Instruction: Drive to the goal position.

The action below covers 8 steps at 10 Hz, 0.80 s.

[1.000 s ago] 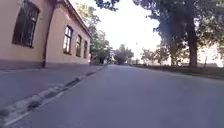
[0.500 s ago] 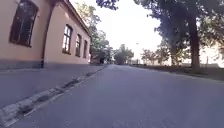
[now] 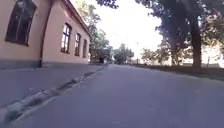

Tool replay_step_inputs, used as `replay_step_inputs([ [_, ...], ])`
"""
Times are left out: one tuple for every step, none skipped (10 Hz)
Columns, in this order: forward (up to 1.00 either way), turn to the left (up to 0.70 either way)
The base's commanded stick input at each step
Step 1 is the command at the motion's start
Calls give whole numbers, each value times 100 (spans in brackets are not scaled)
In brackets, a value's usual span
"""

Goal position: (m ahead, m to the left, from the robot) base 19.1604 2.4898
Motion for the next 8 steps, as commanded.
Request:
replay_step_inputs([
  [50,0],
  [50,0],
  [50,0],
  [50,0],
  [50,0],
  [50,0],
  [50,0],
  [50,0],
])
